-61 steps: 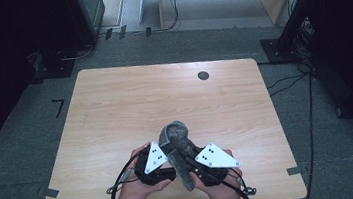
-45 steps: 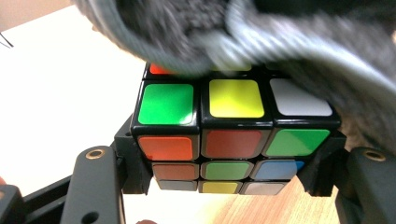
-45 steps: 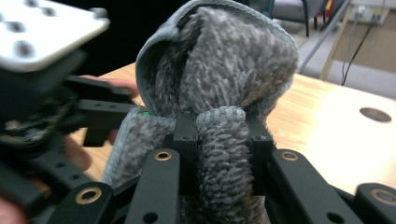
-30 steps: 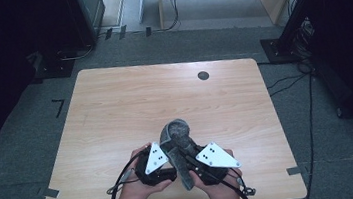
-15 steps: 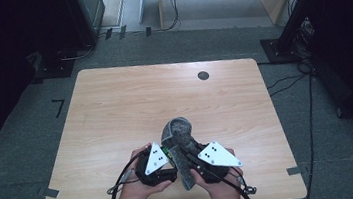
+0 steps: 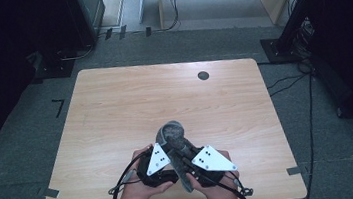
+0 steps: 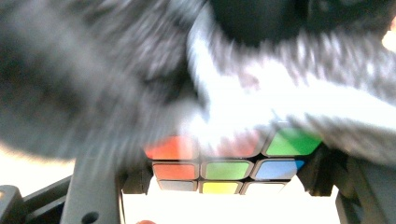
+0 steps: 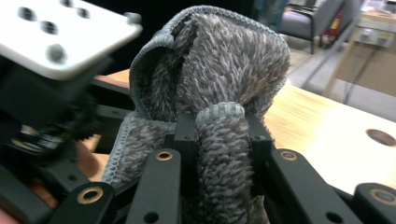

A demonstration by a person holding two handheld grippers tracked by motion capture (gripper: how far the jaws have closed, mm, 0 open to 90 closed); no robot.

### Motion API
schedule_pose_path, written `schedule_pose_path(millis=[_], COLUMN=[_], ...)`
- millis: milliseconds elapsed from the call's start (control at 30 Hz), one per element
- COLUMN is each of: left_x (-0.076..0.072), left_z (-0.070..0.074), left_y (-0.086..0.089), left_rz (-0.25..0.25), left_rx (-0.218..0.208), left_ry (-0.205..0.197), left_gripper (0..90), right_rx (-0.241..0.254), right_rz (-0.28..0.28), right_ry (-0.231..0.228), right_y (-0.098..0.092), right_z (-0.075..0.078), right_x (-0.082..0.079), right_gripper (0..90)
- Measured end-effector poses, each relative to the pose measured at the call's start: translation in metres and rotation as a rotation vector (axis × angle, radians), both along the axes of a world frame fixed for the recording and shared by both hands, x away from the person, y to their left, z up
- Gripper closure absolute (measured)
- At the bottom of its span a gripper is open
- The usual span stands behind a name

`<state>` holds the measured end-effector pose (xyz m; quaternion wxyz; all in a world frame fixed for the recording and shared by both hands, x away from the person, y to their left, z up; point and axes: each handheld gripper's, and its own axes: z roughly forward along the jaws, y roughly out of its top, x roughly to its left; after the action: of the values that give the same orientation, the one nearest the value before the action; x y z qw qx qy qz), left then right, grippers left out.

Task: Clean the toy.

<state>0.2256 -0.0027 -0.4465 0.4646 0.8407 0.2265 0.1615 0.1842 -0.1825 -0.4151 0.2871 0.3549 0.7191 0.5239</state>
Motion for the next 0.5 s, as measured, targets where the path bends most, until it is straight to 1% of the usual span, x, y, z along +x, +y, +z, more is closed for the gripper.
schedule_pose_path(millis=[33, 100, 133, 167, 200, 233, 267, 300, 367, 400, 467, 500], left_x=[0.001, 0.004, 0.006, 0.007, 0.007, 0.007, 0.006, 0.005, 0.001, -0.001, -0.004, -0.004], left_z=[0.0, 0.002, 0.002, 0.002, 0.002, 0.002, 0.002, 0.001, 0.001, 0.001, 0.002, 0.003], left_y=[0.002, 0.006, 0.008, 0.009, 0.01, 0.01, 0.009, 0.007, 0.002, 0.0, -0.002, -0.003], left_rz=[0.008, 0.028, 0.04, 0.05, 0.055, 0.055, 0.051, 0.042, 0.018, 0.014, 0.01, 0.006], left_rx=[-0.002, -0.011, -0.017, -0.023, -0.028, -0.03, -0.029, -0.033, -0.035, -0.033, -0.039, -0.04], left_ry=[0.0, 0.003, 0.006, 0.011, 0.016, 0.017, 0.017, 0.017, 0.012, -0.001, -0.007, -0.01], left_gripper=[34.3, 34.3, 34.3, 34.3, 34.2, 34.3, 34.3, 34.3, 34.3, 34.3, 34.3, 34.4], right_rx=[0.019, 0.023, 0.026, 0.026, 0.025, 0.025, 0.025, 0.025, 0.024, 0.019, 0.026, 0.027], right_rz=[-0.01, -0.007, 0.014, 0.014, 0.03, 0.059, 0.059, 0.081, 0.086, 0.085, 0.076, 0.068], right_ry=[0.016, 0.019, 0.02, 0.02, 0.021, 0.021, 0.021, 0.021, 0.02, 0.008, 0.008, -0.008], right_y=[-0.002, -0.002, 0.002, 0.002, 0.004, 0.01, 0.01, 0.014, 0.014, 0.012, 0.01, 0.007], right_z=[0.001, 0.001, 0.002, 0.002, 0.002, 0.002, 0.002, 0.002, 0.002, 0.003, 0.004, 0.004], right_x=[0.0, -0.001, -0.004, -0.004, -0.005, -0.008, -0.008, -0.009, -0.009, -0.007, -0.006, -0.004], right_gripper=[73.9, 73.8, 74.0, 74.0, 74.0, 74.2, 74.2, 74.2, 74.3, 74.2, 74.1, 74.0])
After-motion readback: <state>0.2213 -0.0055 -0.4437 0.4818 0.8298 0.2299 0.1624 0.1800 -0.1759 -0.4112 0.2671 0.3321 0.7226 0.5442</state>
